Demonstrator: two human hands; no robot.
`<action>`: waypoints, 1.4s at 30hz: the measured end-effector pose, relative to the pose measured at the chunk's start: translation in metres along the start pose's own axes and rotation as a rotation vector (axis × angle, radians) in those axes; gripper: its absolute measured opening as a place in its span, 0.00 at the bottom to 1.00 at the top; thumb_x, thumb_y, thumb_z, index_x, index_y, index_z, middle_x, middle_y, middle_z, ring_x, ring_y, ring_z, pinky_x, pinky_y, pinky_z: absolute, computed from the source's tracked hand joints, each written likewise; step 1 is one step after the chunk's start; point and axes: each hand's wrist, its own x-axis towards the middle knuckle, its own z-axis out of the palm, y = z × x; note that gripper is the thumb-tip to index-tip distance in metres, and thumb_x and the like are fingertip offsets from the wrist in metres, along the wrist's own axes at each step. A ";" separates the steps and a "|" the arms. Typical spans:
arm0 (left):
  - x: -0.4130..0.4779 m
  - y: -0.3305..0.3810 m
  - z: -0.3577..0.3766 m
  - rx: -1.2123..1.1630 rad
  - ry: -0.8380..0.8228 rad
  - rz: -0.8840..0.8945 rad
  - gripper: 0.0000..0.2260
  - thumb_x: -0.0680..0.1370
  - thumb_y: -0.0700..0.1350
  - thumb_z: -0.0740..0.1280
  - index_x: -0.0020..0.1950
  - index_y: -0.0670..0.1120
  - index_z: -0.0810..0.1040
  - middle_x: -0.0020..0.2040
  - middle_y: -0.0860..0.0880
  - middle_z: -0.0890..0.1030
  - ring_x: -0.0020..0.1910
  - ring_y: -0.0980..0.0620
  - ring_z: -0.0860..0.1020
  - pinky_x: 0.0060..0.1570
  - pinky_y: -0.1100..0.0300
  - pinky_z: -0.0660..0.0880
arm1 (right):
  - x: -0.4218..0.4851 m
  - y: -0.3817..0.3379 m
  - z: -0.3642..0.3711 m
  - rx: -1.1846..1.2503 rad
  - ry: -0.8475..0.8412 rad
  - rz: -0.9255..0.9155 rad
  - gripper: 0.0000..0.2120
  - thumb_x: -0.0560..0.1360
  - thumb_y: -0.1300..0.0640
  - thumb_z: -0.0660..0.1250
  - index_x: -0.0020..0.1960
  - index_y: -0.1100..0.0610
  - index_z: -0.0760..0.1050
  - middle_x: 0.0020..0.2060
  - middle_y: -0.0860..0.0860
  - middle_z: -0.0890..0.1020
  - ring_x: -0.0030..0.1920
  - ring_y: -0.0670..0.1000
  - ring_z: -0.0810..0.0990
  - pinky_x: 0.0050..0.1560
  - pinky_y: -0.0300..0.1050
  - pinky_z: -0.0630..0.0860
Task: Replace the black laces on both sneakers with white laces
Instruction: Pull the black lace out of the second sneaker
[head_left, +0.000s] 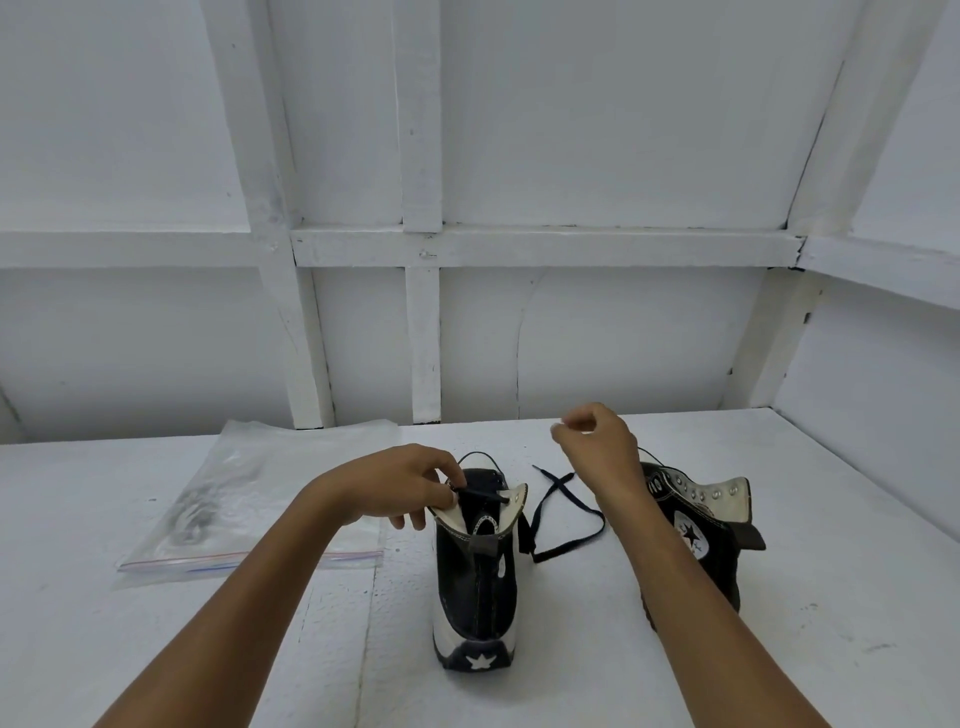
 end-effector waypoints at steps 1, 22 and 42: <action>0.001 0.001 0.000 0.007 0.005 0.003 0.10 0.79 0.43 0.65 0.59 0.51 0.78 0.46 0.51 0.82 0.37 0.55 0.80 0.36 0.61 0.75 | -0.002 -0.002 -0.001 0.002 -0.051 0.003 0.05 0.75 0.55 0.69 0.48 0.56 0.78 0.44 0.48 0.82 0.44 0.49 0.80 0.43 0.41 0.73; 0.026 0.043 0.010 0.382 0.033 0.260 0.06 0.75 0.51 0.72 0.43 0.50 0.82 0.40 0.53 0.82 0.37 0.58 0.75 0.36 0.67 0.70 | -0.014 -0.016 -0.012 -0.267 -0.684 0.227 0.04 0.72 0.60 0.69 0.42 0.60 0.78 0.33 0.54 0.82 0.29 0.47 0.70 0.28 0.38 0.59; 0.019 0.034 -0.002 -0.056 0.123 0.163 0.09 0.77 0.54 0.71 0.47 0.50 0.84 0.33 0.56 0.78 0.33 0.55 0.76 0.35 0.63 0.71 | -0.010 -0.014 -0.009 -0.218 -0.715 0.219 0.08 0.73 0.60 0.68 0.35 0.58 0.77 0.31 0.52 0.81 0.29 0.47 0.71 0.28 0.37 0.60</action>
